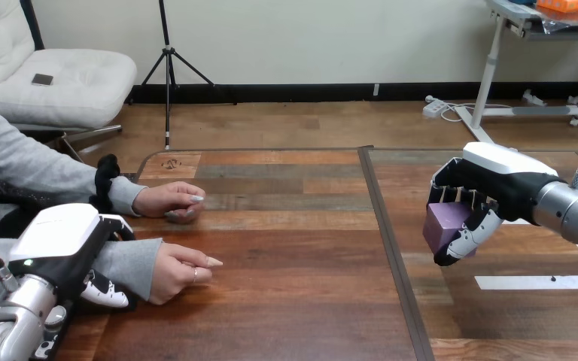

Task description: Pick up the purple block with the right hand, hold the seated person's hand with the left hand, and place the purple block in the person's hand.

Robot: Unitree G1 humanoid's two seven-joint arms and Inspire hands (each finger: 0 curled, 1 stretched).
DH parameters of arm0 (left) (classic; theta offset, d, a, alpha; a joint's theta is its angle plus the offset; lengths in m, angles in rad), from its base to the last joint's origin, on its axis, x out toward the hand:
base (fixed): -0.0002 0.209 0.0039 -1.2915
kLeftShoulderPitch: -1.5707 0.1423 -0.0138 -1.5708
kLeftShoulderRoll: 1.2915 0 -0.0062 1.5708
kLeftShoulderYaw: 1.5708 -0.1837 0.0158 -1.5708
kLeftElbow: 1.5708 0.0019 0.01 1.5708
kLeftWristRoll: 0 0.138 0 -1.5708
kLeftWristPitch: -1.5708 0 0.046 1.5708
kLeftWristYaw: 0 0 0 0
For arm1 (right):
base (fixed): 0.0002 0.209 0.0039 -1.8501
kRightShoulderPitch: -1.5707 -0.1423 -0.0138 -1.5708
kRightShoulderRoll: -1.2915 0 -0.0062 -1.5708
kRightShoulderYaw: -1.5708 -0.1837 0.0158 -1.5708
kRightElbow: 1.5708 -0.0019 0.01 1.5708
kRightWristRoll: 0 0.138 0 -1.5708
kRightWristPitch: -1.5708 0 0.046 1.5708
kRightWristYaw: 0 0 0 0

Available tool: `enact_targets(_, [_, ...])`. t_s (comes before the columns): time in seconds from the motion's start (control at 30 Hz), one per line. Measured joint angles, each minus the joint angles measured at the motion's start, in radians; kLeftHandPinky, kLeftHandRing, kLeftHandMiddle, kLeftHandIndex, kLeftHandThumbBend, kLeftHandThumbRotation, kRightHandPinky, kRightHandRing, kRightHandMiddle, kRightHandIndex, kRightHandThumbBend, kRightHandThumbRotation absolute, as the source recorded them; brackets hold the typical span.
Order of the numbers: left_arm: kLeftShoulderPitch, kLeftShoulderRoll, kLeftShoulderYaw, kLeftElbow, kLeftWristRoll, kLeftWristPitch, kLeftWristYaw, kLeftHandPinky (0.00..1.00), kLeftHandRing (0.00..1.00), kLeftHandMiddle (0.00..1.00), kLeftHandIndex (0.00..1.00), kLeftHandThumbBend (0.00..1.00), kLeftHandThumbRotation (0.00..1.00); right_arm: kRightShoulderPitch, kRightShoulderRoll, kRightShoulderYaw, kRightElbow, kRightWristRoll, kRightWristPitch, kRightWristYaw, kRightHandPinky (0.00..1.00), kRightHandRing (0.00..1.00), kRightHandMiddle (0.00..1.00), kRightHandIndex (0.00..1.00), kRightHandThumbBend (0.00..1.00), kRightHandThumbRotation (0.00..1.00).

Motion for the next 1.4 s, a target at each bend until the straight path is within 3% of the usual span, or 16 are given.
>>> enact_targets(1.1, [-0.041, 0.000, -0.007, 0.080, -0.050, -0.051, -0.021, 0.27, 0.34, 0.42, 0.42, 0.86, 0.00, 0.000, 0.000, 0.000, 0.000, 0.000, -0.005, -0.003, 0.36, 0.41, 0.45, 0.44, 0.80, 0.00])
enact_targets(1.4, [-0.053, -0.001, -0.008, 0.099, -0.058, -0.051, -0.033, 0.26, 0.33, 0.41, 0.41, 0.86, 0.00, 0.000, 0.000, 0.000, 0.000, 0.000, -0.005, -0.003, 0.35, 0.40, 0.45, 0.44, 0.80, 0.00])
